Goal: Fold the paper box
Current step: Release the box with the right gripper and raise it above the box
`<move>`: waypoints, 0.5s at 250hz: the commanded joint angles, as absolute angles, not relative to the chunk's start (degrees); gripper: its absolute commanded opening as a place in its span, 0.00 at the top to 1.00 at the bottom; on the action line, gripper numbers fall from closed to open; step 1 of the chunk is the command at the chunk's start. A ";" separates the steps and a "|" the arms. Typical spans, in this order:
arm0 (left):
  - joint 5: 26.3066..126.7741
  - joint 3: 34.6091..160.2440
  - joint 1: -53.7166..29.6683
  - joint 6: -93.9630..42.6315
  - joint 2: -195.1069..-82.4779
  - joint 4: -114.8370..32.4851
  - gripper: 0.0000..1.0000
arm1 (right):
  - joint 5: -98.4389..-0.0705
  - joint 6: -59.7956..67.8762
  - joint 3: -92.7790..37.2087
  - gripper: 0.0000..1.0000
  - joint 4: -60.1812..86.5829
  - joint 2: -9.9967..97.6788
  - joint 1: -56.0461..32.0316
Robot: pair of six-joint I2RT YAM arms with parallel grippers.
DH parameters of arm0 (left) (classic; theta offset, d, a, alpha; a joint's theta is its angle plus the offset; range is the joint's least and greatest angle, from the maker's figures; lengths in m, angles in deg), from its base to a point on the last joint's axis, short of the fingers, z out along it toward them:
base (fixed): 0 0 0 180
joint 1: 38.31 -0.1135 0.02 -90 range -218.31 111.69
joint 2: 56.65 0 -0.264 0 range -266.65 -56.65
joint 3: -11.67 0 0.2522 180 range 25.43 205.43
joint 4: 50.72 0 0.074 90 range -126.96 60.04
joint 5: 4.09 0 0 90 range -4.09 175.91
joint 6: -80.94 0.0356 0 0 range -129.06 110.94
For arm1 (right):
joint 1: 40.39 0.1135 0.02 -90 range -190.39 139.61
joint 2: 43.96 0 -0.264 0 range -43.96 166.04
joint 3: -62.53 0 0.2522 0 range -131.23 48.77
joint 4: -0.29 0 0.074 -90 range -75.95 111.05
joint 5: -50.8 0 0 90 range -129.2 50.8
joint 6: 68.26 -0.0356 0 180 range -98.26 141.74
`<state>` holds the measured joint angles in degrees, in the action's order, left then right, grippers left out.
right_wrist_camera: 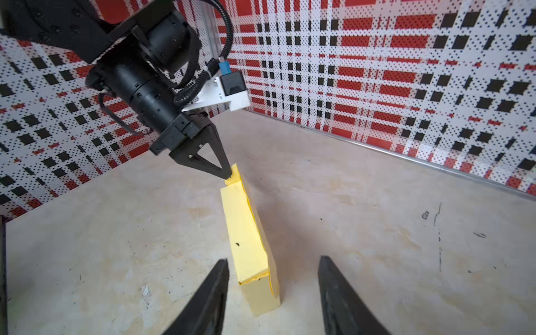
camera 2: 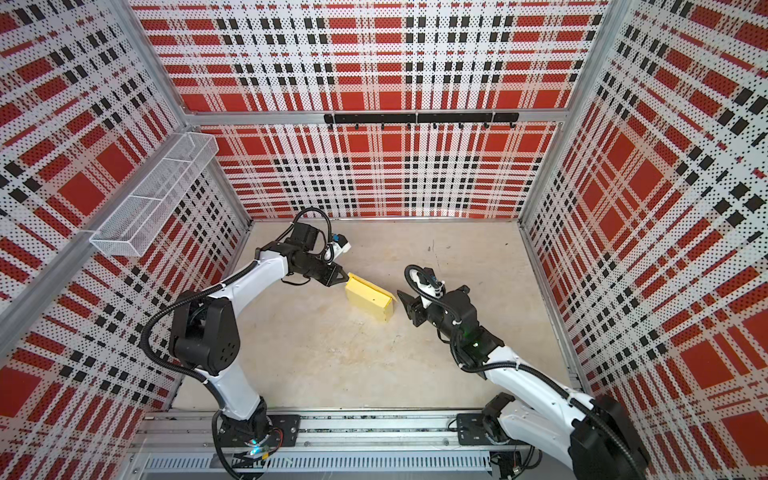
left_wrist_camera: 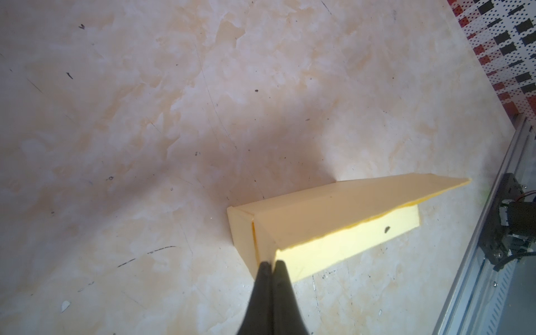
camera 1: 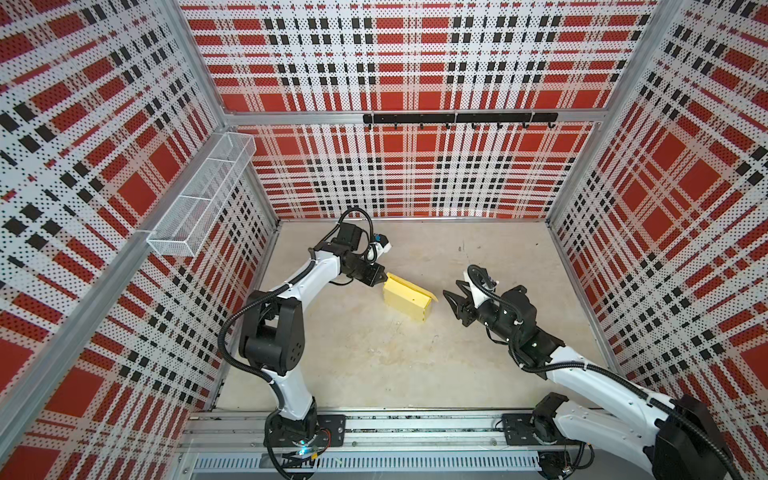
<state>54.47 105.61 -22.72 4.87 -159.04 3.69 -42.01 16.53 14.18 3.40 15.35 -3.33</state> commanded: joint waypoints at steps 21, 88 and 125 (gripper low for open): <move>54.31 105.30 -22.31 4.14 -158.05 3.29 0.98 | -38.21 11.10 1.13 0.49 29.42 23.67 0.04; 54.51 104.89 -22.44 4.17 -157.96 2.93 0.98 | -36.73 3.81 -5.51 0.49 34.63 30.05 1.27; 54.67 104.65 -22.34 4.30 -157.37 2.82 0.98 | -35.57 3.41 -7.46 0.53 35.78 32.21 1.26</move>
